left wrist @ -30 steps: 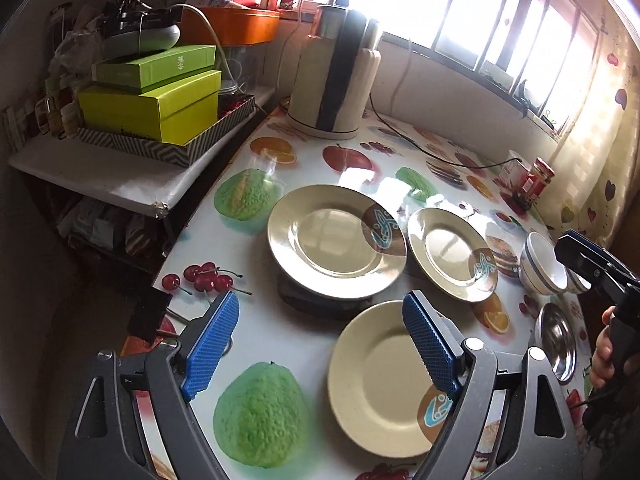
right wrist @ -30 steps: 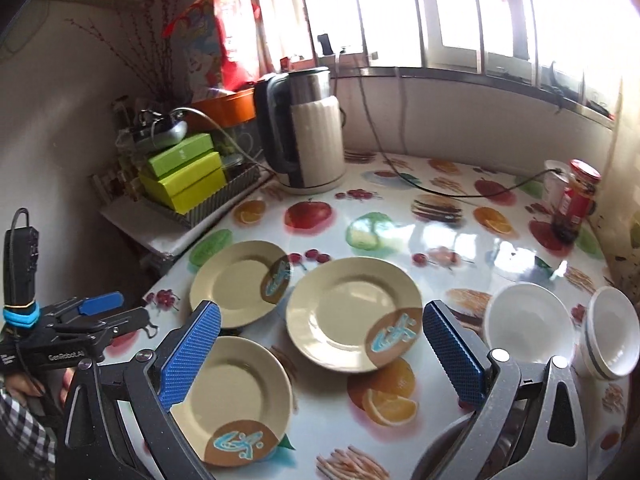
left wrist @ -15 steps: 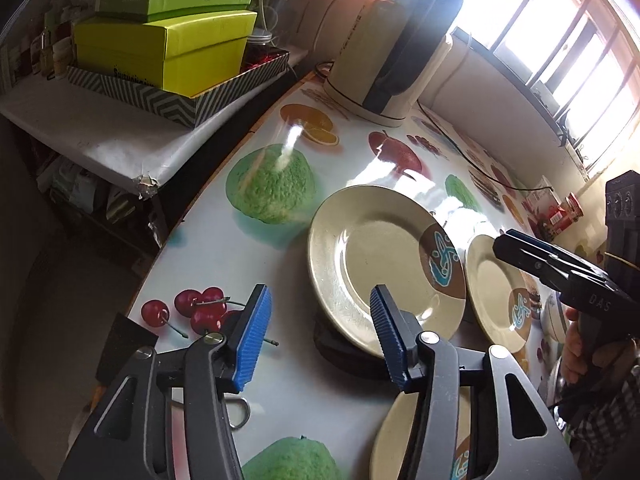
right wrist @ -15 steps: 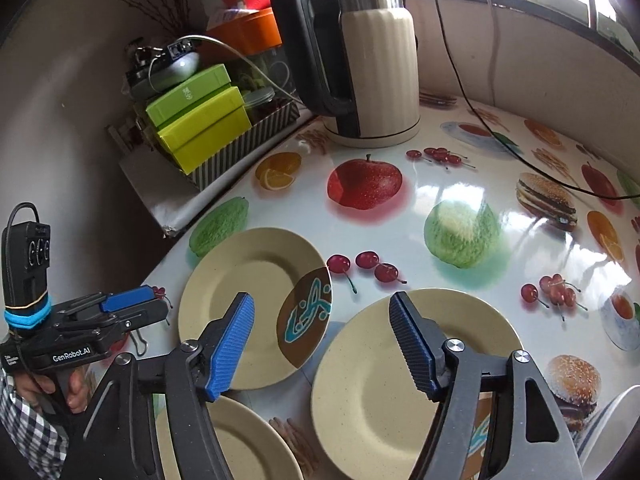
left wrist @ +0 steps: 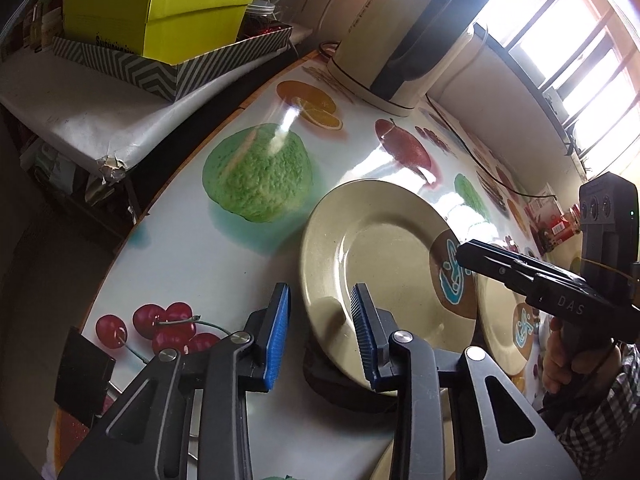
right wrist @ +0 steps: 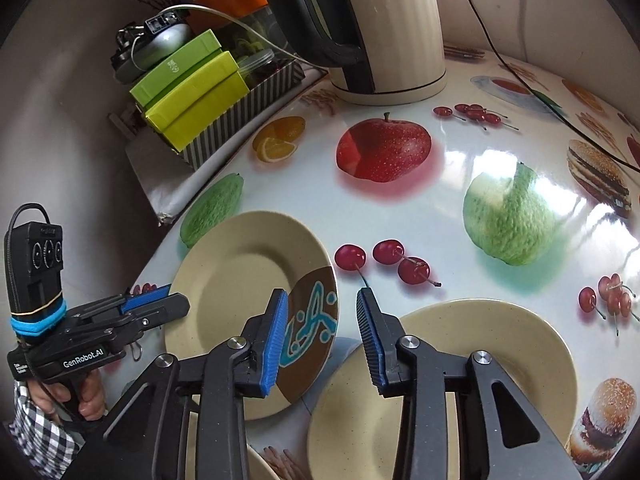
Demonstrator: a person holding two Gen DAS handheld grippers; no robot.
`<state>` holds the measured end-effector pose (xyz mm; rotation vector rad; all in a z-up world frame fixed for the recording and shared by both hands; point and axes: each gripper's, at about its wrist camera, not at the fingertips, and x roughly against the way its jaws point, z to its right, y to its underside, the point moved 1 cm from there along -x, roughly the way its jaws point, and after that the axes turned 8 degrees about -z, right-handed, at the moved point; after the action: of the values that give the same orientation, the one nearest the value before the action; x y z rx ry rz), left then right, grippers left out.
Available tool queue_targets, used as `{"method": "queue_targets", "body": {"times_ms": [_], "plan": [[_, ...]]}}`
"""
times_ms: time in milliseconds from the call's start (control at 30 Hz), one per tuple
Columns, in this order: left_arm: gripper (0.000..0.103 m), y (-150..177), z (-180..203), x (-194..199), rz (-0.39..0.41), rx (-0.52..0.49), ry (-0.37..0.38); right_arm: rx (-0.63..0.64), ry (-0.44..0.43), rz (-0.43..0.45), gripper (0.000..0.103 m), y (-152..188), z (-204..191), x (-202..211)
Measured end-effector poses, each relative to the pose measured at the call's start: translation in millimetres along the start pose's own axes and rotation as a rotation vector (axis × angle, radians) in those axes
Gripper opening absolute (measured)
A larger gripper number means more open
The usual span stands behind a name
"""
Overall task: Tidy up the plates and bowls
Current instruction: 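Reach the left gripper to the rim of a beige plate and close, then lift the gripped beige plate up off the table with the left gripper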
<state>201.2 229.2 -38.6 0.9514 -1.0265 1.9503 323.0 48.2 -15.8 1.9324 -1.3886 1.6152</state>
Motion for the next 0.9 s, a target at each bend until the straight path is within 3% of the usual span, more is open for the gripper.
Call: {"method": "queue_targets", "body": {"times_ms": [433, 900], "plan": [[0.022, -2, -3, -1, -0.001, 0.016, 0.031, -0.048, -0.069, -0.019, 0.022, 0, 6, -9], [0.021, -3, -10, 1, 0.007, 0.088, 0.086, -0.058, -0.079, -0.007, 0.021, 3, 7, -7]]}}
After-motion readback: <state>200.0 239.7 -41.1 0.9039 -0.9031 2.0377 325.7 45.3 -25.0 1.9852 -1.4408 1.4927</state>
